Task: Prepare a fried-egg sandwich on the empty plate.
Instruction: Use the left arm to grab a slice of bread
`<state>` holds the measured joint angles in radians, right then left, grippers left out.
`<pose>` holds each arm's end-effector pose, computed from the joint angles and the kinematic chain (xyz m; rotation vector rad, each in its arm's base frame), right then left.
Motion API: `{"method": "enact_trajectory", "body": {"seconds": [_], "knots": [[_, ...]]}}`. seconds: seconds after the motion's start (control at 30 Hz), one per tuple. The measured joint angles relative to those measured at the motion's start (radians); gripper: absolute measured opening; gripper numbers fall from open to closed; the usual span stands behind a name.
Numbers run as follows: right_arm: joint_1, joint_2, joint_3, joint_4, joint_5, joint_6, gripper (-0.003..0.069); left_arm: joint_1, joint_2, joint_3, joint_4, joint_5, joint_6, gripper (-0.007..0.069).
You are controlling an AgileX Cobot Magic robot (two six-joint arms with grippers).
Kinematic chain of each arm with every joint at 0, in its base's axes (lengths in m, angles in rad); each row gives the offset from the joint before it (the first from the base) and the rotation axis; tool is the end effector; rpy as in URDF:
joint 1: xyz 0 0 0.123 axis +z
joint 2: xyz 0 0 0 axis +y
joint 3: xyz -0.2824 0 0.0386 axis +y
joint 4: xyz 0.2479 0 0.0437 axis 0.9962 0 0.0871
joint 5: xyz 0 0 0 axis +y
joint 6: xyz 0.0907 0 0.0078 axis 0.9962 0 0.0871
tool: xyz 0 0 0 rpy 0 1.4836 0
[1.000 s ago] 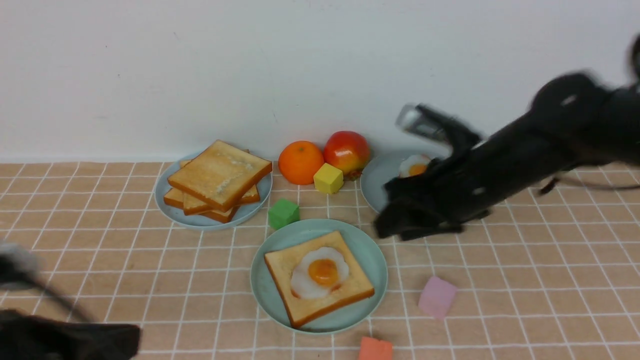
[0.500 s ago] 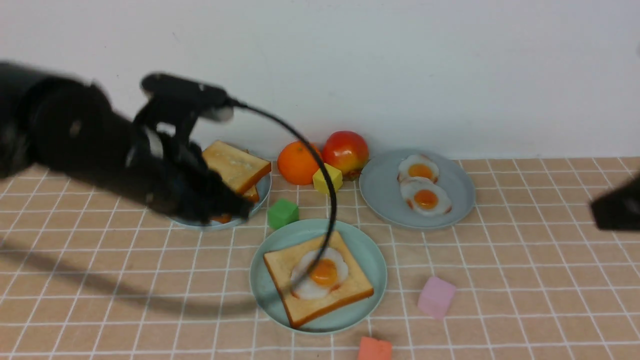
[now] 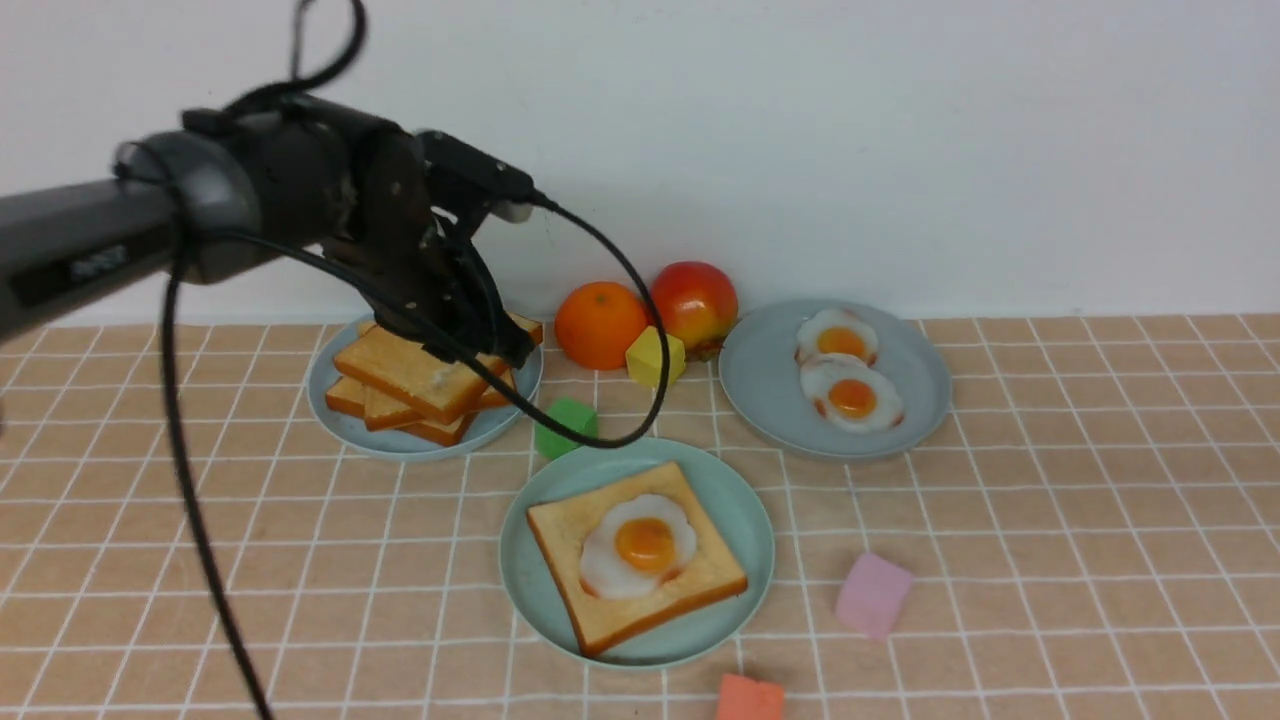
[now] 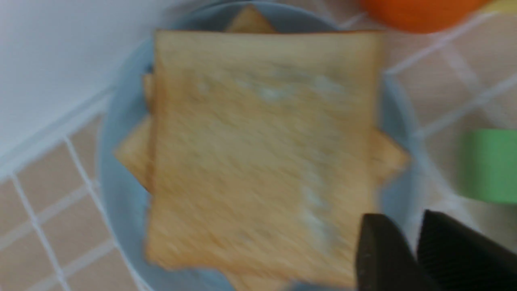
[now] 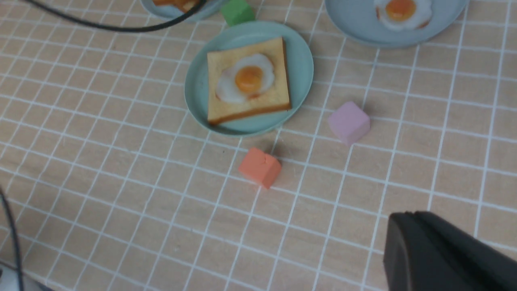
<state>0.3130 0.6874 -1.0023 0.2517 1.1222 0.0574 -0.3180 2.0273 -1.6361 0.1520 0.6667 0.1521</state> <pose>0.0848 0.0489 0.3926 -0.2868 2.2905 0.5076 0.4362 -0.1346 0.2308 0.7006 2.4337 0.1006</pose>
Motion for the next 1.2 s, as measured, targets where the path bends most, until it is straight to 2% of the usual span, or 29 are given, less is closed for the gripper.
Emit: {"method": "enact_trajectory", "body": {"seconds": [0.03,0.07,0.1,0.17,0.27,0.4,0.57,0.87,1.0,1.03,1.2], "knots": [[0.000,0.000,0.001,0.002,0.003,0.002,0.0002,0.000,0.034,-0.025,0.035,-0.002,0.000,0.0284],[0.000,0.000,0.001,0.002,0.003,0.002,0.0002,0.000,0.039,-0.027,0.038,-0.002,0.000,0.0284],[0.000,0.000,0.001,0.002,0.004,0.007,0.0003,0.000,0.061,-0.038,0.048,-0.011,0.000,0.0352],[0.000,0.000,0.001,0.003,0.004,0.013,0.0003,0.000,0.086,-0.042,0.049,-0.031,0.000,0.0416],[0.000,0.000,0.001,0.003,0.004,0.021,0.0006,0.000,0.108,-0.042,0.045,-0.069,0.000,0.0460],[0.000,0.000,0.001,0.003,0.004,0.021,0.0009,0.000,0.113,-0.043,0.047,-0.113,0.000,0.0462],[0.000,0.000,0.001,0.003,0.004,0.022,0.0014,0.000,0.131,-0.048,0.070,-0.181,0.000,0.0429],[0.000,0.000,0.001,0.019,0.004,0.024,0.0022,0.000,0.167,-0.053,0.084,-0.201,0.000,0.0408],[0.000,0.000,0.001,0.022,0.004,0.024,0.0025,0.000,0.167,-0.055,0.087,-0.193,0.000,0.0356],[0.000,0.000,0.001,0.022,0.004,0.024,0.0026,-0.001,0.167,-0.058,0.087,-0.185,0.000,0.0290],[0.000,0.000,0.001,0.025,0.004,0.024,0.0032,-0.004,0.145,-0.061,0.076,-0.158,0.000,0.0125]]}}
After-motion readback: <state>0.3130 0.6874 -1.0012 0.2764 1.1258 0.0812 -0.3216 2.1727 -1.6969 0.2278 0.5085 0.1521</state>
